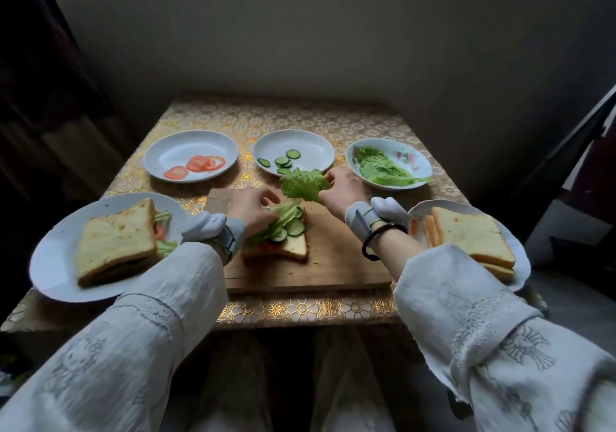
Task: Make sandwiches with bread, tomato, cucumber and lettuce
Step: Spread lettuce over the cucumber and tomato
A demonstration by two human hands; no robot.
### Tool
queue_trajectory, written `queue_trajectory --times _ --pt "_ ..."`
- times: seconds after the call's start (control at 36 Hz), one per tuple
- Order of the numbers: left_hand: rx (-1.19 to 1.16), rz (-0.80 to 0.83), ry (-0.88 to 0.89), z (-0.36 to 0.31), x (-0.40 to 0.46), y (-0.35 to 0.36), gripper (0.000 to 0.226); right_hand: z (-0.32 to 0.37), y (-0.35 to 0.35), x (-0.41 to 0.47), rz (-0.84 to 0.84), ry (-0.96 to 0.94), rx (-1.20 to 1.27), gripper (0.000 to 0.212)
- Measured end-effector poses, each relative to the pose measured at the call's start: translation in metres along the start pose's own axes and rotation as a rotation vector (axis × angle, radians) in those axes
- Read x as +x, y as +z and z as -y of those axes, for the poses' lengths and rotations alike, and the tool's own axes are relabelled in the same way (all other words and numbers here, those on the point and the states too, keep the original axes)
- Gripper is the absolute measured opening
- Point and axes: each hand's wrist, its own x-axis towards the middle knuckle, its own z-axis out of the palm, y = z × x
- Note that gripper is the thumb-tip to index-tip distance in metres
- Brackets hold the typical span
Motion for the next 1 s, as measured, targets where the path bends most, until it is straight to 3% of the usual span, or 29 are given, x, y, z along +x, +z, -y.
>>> queue_trajectory --times 0.17,0.36,0.42,0.47,0.56,0.64,0.78,0.89,1.0 --pt "0.083 -0.022 -0.026 0.005 -0.007 -0.002 0.026 0.005 0.013 -0.001 -0.015 -0.075 -0.028 0.032" --pt "0.134 0.113 -0.006 0.006 -0.012 -0.004 0.032 0.013 0.018 -0.006 -0.118 -0.257 -0.045 0.035" --pt "0.004 0.072 -0.007 0.010 -0.010 -0.003 0.026 0.016 0.019 -0.010 -0.152 -0.343 -0.087 0.034" --pt "-0.291 -0.041 -0.047 0.013 -0.010 -0.005 0.023 0.021 0.022 -0.013 -0.223 -0.488 -0.128 0.031" --pt "-0.586 -0.188 -0.223 0.015 -0.007 -0.013 0.028 0.021 0.032 -0.013 -0.333 -0.661 -0.208 0.029" --pt "-0.785 -0.168 -0.330 0.016 -0.005 -0.021 0.032 0.022 0.040 -0.013 -0.354 -0.765 -0.372 0.030" --pt "-0.801 -0.118 -0.356 0.019 -0.002 -0.024 0.043 0.012 0.053 -0.017 -0.300 -0.856 -0.464 0.041" --pt "-0.783 -0.097 -0.287 0.025 -0.005 -0.017 0.045 0.006 0.049 -0.023 -0.182 -0.870 -0.576 0.025" --pt "-0.825 -0.074 -0.241 0.027 -0.007 -0.010 0.040 -0.003 0.052 -0.024 -0.155 -0.792 -0.467 0.045"
